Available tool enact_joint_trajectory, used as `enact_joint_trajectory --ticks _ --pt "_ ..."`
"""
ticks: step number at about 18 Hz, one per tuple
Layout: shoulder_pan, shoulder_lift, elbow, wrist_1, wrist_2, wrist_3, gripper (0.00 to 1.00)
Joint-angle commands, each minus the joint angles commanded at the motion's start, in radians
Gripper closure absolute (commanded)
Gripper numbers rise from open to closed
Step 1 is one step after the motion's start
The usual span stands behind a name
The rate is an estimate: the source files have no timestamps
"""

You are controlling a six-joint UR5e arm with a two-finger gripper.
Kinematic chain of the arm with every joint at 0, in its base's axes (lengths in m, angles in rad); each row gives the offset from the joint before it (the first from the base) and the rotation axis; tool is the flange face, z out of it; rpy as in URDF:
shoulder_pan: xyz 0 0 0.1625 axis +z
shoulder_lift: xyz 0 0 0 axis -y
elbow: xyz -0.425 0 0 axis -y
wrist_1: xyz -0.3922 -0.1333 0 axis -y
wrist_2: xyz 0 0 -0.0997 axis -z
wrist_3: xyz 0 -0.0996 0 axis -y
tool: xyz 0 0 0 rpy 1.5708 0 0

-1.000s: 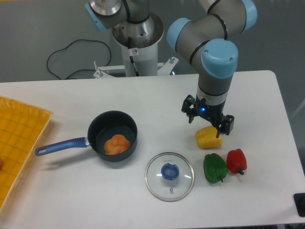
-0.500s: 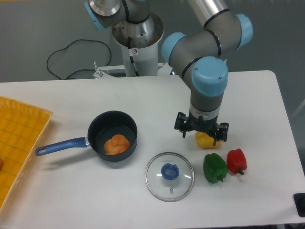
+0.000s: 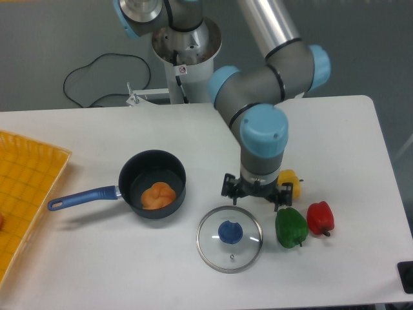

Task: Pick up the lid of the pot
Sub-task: 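Lower the open gripper over the blue knob of the glass lid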

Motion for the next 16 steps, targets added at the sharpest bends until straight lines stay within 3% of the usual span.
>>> enact_joint_trajectory --ticks 6,10,16 --pt "-0.023 -0.041 0.011 0.003 -0.005 -0.012 0.0" --pt "-0.038 -0.077 0.014 0.055 -0.008 -0.021 0.0" --pt "-0.04 -0.103 0.014 0.078 -0.029 -0.028 0.0"
